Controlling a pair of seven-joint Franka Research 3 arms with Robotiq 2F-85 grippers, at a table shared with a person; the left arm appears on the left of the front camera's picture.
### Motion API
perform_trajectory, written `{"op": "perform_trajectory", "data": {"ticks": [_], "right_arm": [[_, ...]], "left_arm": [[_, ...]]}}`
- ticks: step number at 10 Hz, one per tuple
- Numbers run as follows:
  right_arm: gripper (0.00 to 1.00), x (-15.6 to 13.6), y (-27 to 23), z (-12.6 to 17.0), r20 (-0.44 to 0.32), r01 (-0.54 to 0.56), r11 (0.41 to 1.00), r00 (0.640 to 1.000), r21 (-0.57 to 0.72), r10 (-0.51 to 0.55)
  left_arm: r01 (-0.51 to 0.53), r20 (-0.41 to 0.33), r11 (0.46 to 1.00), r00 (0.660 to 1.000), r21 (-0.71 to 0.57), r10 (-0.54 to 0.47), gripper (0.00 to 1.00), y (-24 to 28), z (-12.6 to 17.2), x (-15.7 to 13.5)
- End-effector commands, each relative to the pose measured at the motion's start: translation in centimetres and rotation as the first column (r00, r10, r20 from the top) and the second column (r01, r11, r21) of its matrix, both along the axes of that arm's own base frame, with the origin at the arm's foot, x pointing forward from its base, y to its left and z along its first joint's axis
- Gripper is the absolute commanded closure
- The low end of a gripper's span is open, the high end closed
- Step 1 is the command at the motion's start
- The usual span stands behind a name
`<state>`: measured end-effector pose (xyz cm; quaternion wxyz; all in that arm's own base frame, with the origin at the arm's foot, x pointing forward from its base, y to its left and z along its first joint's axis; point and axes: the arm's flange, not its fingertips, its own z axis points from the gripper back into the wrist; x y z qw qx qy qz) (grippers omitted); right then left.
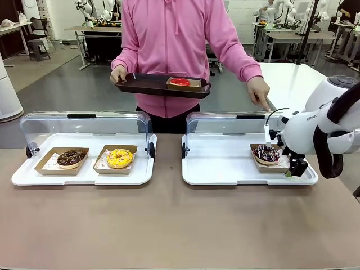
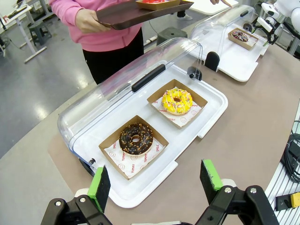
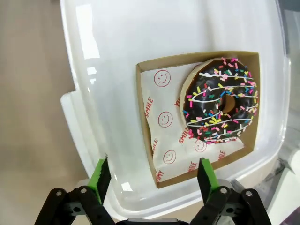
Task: Provide the desired donut to the person.
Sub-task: Pick up and lift the Paper togo box containing the Donut pointed at by the person.
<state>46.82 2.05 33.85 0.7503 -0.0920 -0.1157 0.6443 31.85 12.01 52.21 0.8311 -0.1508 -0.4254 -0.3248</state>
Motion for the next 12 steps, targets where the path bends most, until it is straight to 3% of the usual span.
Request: {"op": "perform_trajectory", "data": {"ticks": [1,2,3,12], "right_arm": [[0.58,1.25,-0.66,-0.67,-0.042,-0.026,0.999,0.999,0.018,0.027],[0.70,1.40,-0.76,-0.90,-0.036,-0.018,1.000,0.999,0.003,0.018],[1.00,1.37,-0.84,-0.95,-0.043,-0.021,1.000,0.999,0.001,0.021],[1.00,0.91,-1.33,-0.89,-0.067,-0.035,0.999,0.997,-0.007,0.034]], "left_arm": [[0.002,0.003,1.000,1.000,-0.015,-0.002,0.00,0.07,-0.09,0.00],[0.002,0.003,1.000,1.000,-0.015,-0.002,0.00,0.07,-0.09,0.00],[0.002,0.003,1.000,1.000,-0.015,-0.002,0.00,0.07,-0.09,0.00],[0.002,0.003,1.000,1.000,-0.015,-0.002,0.00,0.07,-0.09,0.00]]}}
